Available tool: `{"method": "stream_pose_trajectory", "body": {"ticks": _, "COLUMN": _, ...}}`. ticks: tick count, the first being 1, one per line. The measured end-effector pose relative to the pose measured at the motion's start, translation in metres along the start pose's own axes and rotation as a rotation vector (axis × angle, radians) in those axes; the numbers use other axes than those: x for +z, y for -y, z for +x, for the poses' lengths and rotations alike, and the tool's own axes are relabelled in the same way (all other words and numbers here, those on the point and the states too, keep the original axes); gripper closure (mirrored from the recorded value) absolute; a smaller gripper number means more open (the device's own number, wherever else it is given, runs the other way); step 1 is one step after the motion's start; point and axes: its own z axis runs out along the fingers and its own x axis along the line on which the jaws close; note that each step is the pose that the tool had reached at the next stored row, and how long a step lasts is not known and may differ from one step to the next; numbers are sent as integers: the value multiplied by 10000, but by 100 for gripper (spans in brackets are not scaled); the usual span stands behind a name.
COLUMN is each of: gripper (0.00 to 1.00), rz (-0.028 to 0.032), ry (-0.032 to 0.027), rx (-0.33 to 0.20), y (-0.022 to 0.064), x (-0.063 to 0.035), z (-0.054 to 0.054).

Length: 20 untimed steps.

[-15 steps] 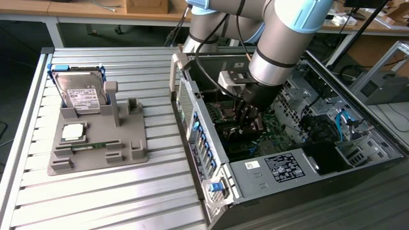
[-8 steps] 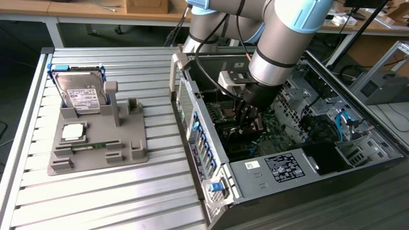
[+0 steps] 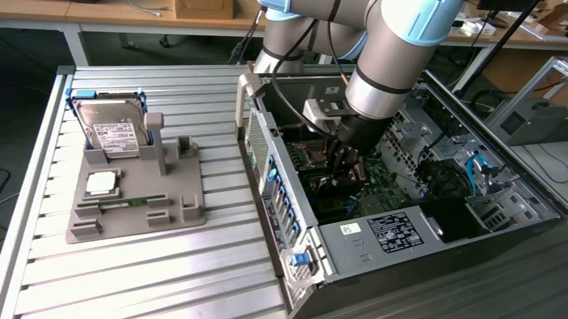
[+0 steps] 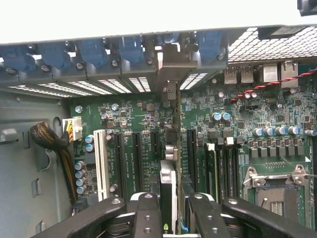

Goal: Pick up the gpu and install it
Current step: 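Insert the gpu into the slot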

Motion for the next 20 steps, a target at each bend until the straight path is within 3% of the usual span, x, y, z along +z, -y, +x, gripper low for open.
{"method": "stream_pose_trajectory", "body": {"ticks": 14, "gripper": 73, "rz": 0, "ry": -2, "rx": -50, "y": -2, "x": -11, "z": -23}}
{"method": "stream_pose_trajectory", "body": {"ticks": 20, "gripper": 73, "rz": 6, "ry": -13, "rx": -353, "y": -2, "x": -11, "z": -25}}
